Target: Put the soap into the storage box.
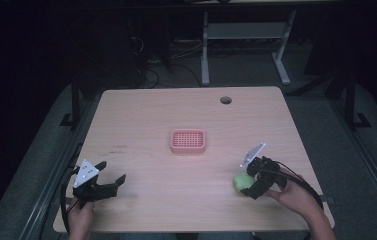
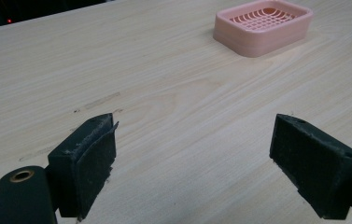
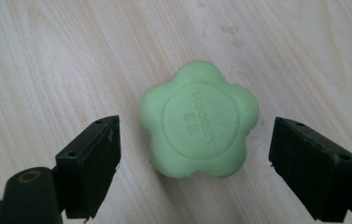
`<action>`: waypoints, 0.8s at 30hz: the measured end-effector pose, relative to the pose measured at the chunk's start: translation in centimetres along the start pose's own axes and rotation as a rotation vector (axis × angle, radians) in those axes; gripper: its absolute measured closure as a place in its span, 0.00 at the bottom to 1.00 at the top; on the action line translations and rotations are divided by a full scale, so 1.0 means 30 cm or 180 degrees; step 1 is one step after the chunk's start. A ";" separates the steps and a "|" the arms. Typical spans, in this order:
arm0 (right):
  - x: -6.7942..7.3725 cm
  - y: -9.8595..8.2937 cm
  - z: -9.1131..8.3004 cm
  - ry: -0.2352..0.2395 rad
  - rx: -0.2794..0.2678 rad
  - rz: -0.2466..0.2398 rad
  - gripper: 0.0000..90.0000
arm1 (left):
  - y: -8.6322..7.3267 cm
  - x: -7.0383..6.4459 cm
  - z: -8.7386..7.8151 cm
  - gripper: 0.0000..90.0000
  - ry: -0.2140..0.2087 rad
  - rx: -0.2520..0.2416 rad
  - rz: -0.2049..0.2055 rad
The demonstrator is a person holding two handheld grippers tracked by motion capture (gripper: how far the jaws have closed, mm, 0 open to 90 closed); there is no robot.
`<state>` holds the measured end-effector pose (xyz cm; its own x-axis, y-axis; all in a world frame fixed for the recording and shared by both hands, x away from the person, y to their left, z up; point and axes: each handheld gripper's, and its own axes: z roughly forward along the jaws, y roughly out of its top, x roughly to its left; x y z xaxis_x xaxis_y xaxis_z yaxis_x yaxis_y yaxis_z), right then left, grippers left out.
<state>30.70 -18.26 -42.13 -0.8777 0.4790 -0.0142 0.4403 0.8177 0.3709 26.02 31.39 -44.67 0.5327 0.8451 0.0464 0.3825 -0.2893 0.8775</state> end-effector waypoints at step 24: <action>-0.019 0.049 0.090 0.0131 0.0311 -0.0080 0.18 | 0.001 -0.002 -0.001 0.16 -0.0001 -0.0021 -0.0024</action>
<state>32.37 -16.47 -44.08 -0.8948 0.4462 0.0166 0.4327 0.8574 0.2785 25.98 31.36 -44.64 0.5301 0.8470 0.0397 0.3815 -0.2801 0.8809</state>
